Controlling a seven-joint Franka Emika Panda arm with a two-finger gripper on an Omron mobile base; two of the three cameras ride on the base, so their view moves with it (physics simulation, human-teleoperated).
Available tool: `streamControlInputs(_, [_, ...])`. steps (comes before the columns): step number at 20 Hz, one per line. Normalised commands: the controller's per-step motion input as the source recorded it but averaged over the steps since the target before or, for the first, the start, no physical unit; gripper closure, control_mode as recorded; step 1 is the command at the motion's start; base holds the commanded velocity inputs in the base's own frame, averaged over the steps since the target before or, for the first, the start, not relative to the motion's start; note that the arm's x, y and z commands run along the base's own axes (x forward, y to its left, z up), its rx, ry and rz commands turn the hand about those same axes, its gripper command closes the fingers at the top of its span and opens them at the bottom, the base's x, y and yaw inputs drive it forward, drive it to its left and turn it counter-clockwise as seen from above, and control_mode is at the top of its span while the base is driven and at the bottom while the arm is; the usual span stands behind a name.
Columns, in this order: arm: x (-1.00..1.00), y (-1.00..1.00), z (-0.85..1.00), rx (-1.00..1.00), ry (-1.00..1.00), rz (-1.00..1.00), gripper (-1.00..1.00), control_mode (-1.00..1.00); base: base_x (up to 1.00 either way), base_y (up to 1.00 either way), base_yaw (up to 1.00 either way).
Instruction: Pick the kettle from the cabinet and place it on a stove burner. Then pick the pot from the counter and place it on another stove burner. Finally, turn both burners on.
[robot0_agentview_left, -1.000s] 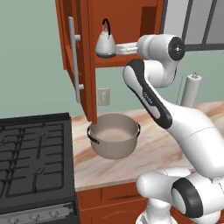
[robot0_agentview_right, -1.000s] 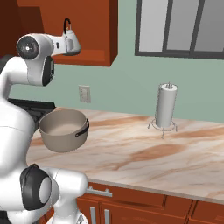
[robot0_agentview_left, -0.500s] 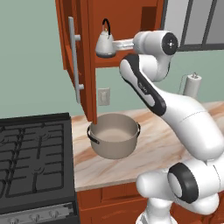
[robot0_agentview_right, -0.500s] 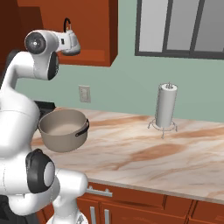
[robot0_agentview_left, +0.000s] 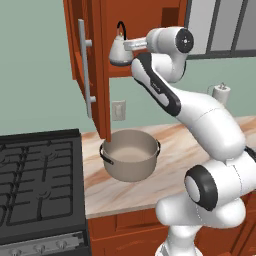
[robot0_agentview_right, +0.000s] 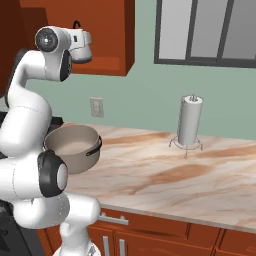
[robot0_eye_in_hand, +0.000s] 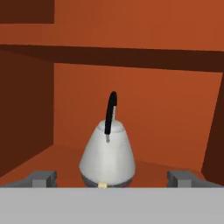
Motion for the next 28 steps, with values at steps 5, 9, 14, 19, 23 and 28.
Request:
streamControlInputs(5, [0.35,0.15,0.09,-0.05,0.0,0.0,-1.0,-1.0,0.0,0.0,0.0])
streamControlInputs(9, [0.32,0.15,0.02,-0.03,0.0,0.0,-1.0,-1.0,0.0,0.0,0.0])
streamControlInputs(14, [0.35,0.1,0.0,0.0,0.01,0.0,-1.0,-1.0,0.0,0.0,0.0])
streamControlInputs(19, [0.45,0.0,0.0,0.0,0.04,0.0,-1.0,-1.0,0.0,0.0,0.0])
streamControlInputs(23, [0.42,0.0,0.03,0.0,0.04,0.0,-1.0,-1.0,0.0,0.0,0.0])
streamControlInputs(28, [0.14,0.14,0.1,-0.02,0.0,0.0,-1.0,-1.0,0.0,0.0,0.0])
